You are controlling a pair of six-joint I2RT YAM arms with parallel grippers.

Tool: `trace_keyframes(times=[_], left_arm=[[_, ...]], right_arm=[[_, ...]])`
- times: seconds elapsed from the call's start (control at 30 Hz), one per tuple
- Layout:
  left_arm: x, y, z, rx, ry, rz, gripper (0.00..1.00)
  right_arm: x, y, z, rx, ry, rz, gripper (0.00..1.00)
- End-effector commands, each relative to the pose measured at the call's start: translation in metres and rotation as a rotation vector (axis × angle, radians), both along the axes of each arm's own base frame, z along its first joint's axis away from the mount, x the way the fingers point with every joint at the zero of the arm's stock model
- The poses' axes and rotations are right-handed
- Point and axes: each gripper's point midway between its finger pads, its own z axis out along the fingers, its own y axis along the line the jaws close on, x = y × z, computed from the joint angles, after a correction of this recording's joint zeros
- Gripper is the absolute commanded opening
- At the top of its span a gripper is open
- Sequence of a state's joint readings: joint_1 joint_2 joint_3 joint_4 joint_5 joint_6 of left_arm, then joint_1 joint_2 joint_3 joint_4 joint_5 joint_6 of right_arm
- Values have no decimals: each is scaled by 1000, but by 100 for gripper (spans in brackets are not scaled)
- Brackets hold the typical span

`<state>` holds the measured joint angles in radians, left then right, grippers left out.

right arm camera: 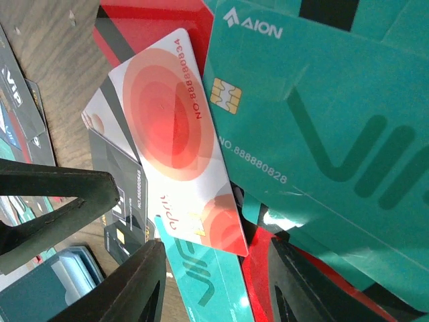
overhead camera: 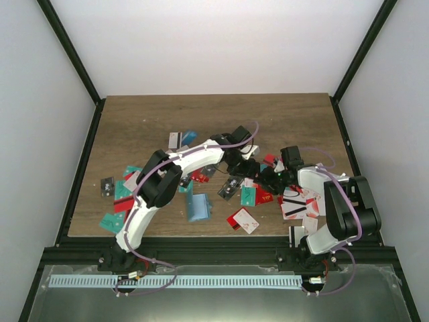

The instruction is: Put the credit cards into the card holder

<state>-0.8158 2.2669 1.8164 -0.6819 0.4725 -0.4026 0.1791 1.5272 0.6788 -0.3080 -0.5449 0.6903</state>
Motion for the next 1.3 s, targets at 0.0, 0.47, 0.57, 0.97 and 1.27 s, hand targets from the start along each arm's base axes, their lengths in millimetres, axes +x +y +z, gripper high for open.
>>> trace_keyframes(times=[0.0, 0.47, 0.57, 0.97, 1.27], left_arm=[[29, 9, -11, 57, -53, 46, 71], [50, 18, -13, 120, -144, 90, 72], [64, 19, 4, 90, -194, 132, 73], [94, 12, -4, 58, -246, 144, 80], [93, 30, 68, -33, -344, 201, 70]], right_arm=[[-2, -5, -9, -30, 21, -4, 44], [-10, -6, -17, -40, 47, 12, 44], [-16, -7, -21, -40, 61, 14, 43], [-26, -8, -24, -42, 83, 24, 43], [-27, -10, -12, -54, 38, 44, 43]])
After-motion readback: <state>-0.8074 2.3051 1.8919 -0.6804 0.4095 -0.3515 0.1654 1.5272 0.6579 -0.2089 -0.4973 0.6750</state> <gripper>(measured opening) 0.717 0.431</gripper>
